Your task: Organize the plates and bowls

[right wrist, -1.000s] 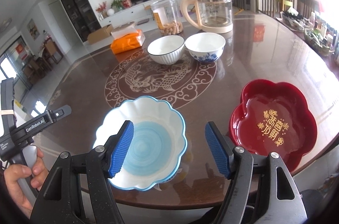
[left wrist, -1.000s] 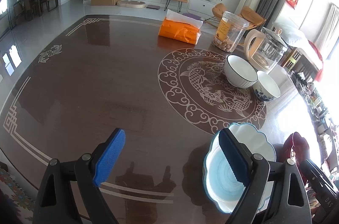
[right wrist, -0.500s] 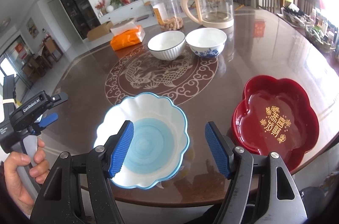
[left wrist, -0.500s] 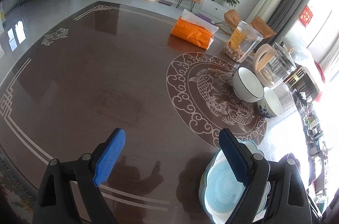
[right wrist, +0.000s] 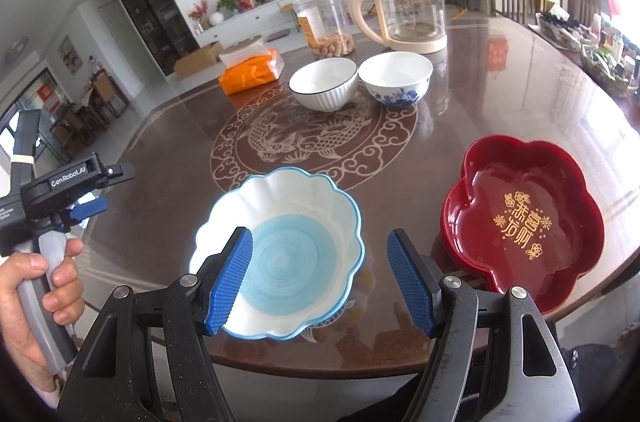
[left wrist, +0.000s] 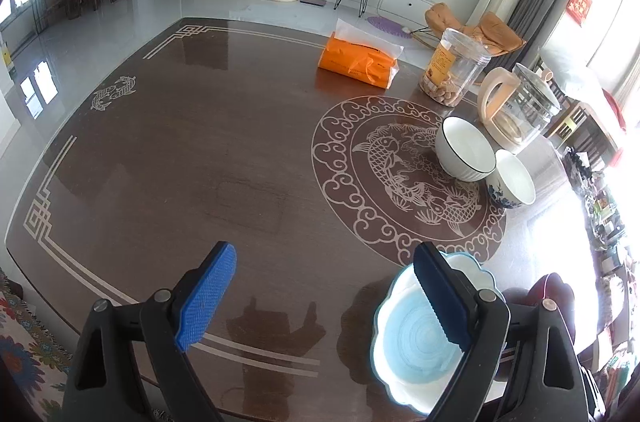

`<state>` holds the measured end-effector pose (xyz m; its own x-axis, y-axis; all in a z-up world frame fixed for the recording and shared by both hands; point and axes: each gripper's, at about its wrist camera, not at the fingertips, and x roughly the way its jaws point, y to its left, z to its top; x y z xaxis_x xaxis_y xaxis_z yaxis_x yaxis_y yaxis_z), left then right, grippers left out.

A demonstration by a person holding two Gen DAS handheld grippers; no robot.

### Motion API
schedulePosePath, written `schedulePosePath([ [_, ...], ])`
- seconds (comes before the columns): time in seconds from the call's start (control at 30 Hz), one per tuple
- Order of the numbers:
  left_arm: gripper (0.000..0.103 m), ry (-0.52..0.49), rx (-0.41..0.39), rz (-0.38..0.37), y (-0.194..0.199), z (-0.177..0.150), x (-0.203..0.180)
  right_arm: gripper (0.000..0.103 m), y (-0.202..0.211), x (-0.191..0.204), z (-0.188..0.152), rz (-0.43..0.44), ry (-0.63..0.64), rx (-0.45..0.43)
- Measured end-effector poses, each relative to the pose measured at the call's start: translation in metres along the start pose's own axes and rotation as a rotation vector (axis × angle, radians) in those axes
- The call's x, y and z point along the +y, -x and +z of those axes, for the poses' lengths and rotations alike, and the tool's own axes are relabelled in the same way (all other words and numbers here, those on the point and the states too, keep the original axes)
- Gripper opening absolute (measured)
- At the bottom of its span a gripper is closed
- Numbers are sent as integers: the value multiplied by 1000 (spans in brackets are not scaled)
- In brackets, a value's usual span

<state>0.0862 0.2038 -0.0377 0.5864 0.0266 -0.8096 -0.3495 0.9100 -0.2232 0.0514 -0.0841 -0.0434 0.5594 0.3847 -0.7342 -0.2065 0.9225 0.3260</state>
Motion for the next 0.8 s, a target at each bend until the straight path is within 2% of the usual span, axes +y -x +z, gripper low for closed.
schedulePosePath([
  [0.3,90,-11,-32,-8,31,-8,-17,74,22,-3,-4,33,15,-35],
  [0.47,90,-33,-31,-19,35,-13,-19,74,26,-9,-6,38,4,-43],
  [0.63,90,-106,8,-63,17,-4,-24,74,21,-23,8,27,-47,-39],
  [0.8,90,-194,67,-134,-29,27,-35,74,-1,-56,49,38,-199,30],
])
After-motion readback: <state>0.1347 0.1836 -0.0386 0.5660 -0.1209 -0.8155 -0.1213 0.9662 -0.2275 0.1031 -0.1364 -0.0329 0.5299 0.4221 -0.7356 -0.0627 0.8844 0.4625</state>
